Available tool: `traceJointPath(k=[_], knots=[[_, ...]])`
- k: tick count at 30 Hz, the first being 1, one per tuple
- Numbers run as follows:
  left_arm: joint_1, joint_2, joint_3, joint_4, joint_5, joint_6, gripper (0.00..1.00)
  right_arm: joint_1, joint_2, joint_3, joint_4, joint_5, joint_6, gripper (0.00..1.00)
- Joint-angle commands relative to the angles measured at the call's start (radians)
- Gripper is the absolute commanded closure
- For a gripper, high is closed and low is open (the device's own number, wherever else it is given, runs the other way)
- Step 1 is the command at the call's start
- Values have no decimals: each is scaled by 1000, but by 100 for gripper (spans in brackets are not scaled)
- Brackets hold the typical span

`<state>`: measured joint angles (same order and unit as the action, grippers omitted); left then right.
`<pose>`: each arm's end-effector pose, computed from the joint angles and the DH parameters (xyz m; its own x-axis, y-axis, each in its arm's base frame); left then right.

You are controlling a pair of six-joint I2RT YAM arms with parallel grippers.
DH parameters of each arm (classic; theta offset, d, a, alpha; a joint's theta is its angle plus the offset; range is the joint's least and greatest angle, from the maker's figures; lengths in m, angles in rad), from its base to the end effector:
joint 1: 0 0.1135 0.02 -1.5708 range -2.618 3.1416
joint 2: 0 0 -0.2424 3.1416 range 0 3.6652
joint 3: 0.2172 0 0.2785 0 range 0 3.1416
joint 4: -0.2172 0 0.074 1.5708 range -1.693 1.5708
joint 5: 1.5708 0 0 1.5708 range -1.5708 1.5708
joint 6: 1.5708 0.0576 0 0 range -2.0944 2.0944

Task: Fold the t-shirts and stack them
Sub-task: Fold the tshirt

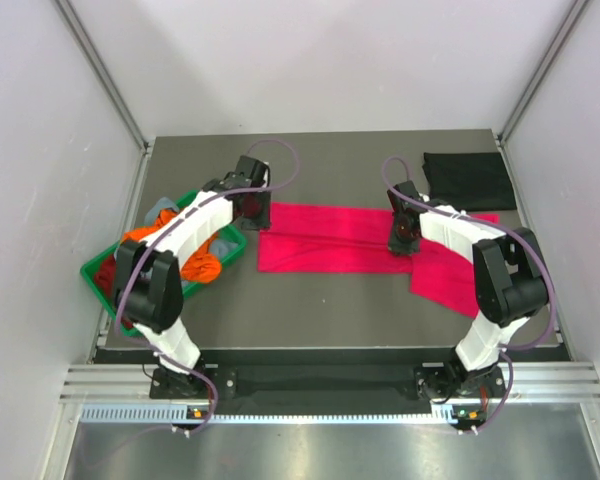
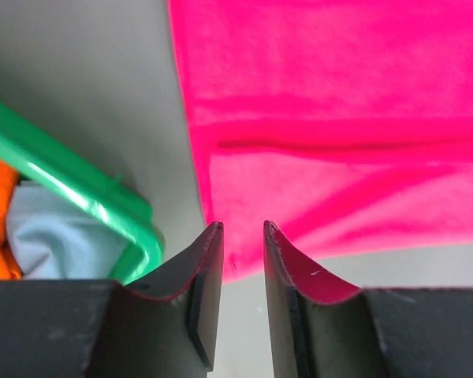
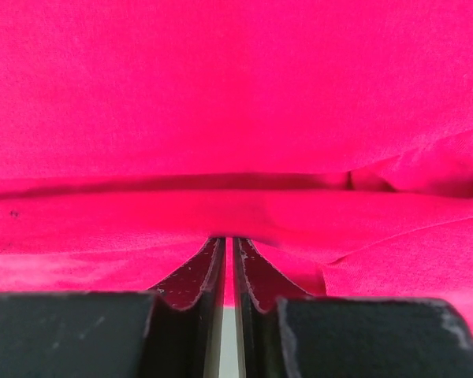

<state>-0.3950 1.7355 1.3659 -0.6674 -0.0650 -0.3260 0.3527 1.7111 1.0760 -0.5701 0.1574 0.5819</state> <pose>0.3724 -0.1512 0.1972 -0.8659 0.0148 -0.4999 0.0804 0.9907 -0.1100 0.3365 0.1142 0.1183 -0.8908 0.2505 -0.3791 0.2406 0.9678 0.0742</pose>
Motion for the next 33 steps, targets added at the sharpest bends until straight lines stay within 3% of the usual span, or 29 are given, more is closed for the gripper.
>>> traceJointPath(k=[1,6,9,12,15,20,33], knots=[[-1,-94,-60,-6,97,25,67,9,-30,48,-27,-4,-16,91],[-1,-168,-169,22,122,47,65,8,-119,96,-117,19,-1,85],[1,-188,-200,31,159,57,65,-20,-180,96,-200,-1,61,73],[-1,-215,-211,43,205,73,65,-102,-285,-5,-218,-73,137,68],[-1,-246,-220,63,235,85,64,-268,-434,-152,-221,-117,196,68],[1,-275,-240,107,373,70,64,-447,-652,-342,-243,-101,252,63],[1,-315,-260,132,432,65,65,-584,-636,-476,-212,-108,297,57]])
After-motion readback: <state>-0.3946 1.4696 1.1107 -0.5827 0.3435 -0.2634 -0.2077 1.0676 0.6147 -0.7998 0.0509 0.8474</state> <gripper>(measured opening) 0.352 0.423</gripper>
